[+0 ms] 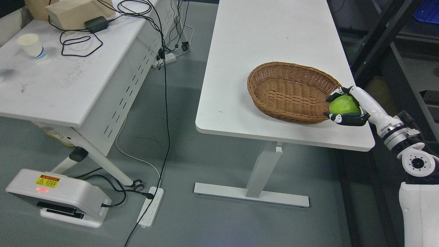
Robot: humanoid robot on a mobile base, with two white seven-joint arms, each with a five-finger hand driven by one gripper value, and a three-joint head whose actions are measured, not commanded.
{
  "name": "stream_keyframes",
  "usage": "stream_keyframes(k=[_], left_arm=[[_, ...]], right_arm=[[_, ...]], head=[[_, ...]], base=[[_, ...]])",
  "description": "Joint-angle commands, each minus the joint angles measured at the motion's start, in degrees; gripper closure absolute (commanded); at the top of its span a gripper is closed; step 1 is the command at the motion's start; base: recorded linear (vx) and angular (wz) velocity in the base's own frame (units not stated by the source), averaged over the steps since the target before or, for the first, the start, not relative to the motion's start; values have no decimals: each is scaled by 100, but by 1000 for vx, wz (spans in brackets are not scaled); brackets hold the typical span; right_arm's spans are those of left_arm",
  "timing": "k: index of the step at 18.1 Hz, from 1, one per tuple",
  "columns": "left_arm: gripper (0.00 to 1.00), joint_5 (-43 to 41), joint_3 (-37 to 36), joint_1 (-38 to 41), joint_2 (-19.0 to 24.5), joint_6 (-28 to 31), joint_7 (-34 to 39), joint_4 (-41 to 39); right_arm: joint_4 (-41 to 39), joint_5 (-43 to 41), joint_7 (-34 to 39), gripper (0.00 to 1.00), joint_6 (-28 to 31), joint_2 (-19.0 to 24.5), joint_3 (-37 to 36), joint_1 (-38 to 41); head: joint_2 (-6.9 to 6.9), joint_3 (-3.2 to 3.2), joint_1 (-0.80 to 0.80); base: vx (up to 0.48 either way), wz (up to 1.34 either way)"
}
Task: Place green apple on left shelf middle layer
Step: 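Lift the green apple out of the basket with the right hand, then carry the green apple in the right hand toward the dark shelf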
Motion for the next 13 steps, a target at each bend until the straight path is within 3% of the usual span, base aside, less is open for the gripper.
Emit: stream_keyframes(k=[1, 10, 13], left_arm=[[0, 0, 0, -1, 100, -5, 3, 0], [0, 0, 0, -1, 100, -5, 3, 0], [0, 0, 0, -1, 100, -5, -6, 0]], right_arm=[[-489, -264, 2, 97, -20, 675, -1330, 624], [-550, -352, 37, 97, -37, 640, -1594, 976], [-840, -405, 273, 97, -624, 570, -1375, 1686]], head=[[0, 0, 0], [0, 0, 0], [0, 0, 0]], base=[[-188, 141], [-175, -149], [-216, -295]])
